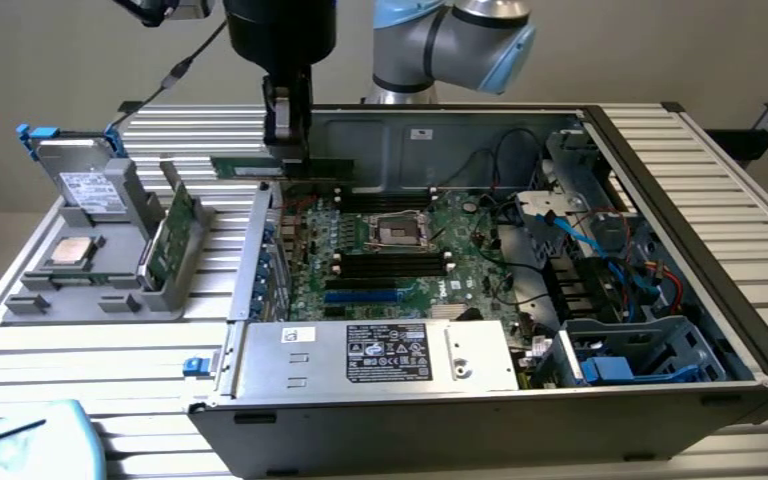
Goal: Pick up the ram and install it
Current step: 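Pick up the ram and move it above insertion slot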
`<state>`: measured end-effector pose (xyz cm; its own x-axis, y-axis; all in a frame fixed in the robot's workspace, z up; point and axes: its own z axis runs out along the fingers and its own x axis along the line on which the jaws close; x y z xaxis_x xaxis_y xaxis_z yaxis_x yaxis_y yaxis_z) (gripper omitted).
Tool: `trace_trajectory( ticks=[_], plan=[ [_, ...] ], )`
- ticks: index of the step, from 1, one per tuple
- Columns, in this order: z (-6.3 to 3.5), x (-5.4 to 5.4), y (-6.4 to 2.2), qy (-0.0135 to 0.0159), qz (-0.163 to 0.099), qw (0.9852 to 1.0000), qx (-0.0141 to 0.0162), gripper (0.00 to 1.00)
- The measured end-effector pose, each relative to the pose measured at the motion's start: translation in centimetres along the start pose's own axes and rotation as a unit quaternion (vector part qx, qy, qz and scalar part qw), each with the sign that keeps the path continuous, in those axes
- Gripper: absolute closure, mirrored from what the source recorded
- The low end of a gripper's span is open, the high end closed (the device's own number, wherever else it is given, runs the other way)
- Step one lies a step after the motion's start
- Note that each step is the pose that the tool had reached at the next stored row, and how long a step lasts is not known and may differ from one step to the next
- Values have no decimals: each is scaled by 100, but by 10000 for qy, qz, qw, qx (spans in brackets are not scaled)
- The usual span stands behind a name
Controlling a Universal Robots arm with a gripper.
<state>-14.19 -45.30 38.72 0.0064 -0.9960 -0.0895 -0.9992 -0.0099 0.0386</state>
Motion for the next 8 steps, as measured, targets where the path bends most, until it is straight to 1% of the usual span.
trace_trajectory(
  ticks=[1, 2, 3, 8],
  plan=[
    [0, 0, -24, 0, -4, 10000, 37, 86],
    [-2, 0, -59, 1, -5, 10000, 58, 86],
    [-4, 1, -98, 2, -6, 10000, 69, 86],
    [-14, 2, -328, 6, -6, 10000, 74, 86]
  ],
)
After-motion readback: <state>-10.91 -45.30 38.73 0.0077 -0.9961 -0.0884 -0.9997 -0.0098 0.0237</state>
